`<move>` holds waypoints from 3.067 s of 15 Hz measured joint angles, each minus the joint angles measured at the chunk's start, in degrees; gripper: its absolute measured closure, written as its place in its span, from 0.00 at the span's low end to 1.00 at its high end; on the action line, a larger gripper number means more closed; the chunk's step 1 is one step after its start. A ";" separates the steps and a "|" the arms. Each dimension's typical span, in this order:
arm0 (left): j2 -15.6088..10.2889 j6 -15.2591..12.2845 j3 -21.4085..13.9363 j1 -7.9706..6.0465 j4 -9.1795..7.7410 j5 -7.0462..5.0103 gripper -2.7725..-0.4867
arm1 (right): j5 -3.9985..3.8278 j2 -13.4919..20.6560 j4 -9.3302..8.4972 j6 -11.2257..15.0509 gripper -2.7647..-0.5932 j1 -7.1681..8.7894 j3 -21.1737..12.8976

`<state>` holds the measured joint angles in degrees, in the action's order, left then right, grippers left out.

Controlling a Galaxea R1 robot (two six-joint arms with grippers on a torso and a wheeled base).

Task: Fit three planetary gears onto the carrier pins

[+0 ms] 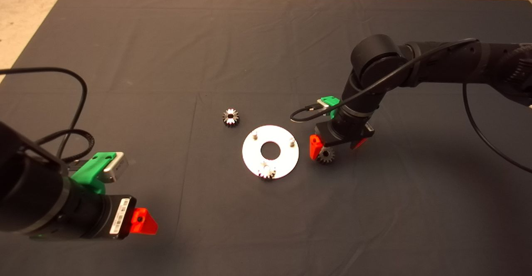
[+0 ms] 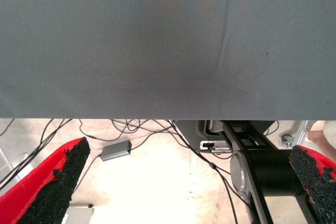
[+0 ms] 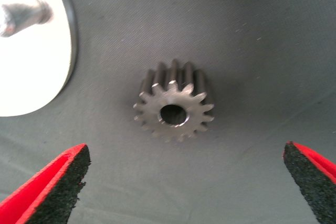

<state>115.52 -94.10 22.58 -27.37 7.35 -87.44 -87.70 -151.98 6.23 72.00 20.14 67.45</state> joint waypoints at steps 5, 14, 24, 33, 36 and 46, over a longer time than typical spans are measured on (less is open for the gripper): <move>0.00 0.37 -0.12 0.00 -0.05 0.01 0.00 | 0.05 -0.96 0.41 -0.41 0.09 -0.52 0.70; -0.61 1.77 -0.20 0.00 -0.05 0.01 0.00 | 0.00 -1.07 2.97 -0.65 0.26 -2.97 0.88; -2.57 5.14 -1.25 -0.16 -0.06 0.01 0.00 | 0.02 -1.22 4.05 -2.68 0.44 -3.15 0.88; -7.47 10.29 -2.49 -0.16 -0.09 0.03 0.00 | 0.05 -1.22 6.28 -6.07 0.57 -3.17 1.38; -7.78 11.31 -2.51 -0.16 -0.09 0.03 0.00 | 0.08 -1.22 6.47 -7.38 0.57 -3.62 1.61; -8.07 12.40 -2.52 -0.16 -0.13 0.03 0.00 | 0.49 -1.22 6.74 -8.57 0.68 -4.77 2.17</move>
<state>107.45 -81.70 20.05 -27.53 7.22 -87.41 -87.21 -153.20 12.97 63.43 15.37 69.62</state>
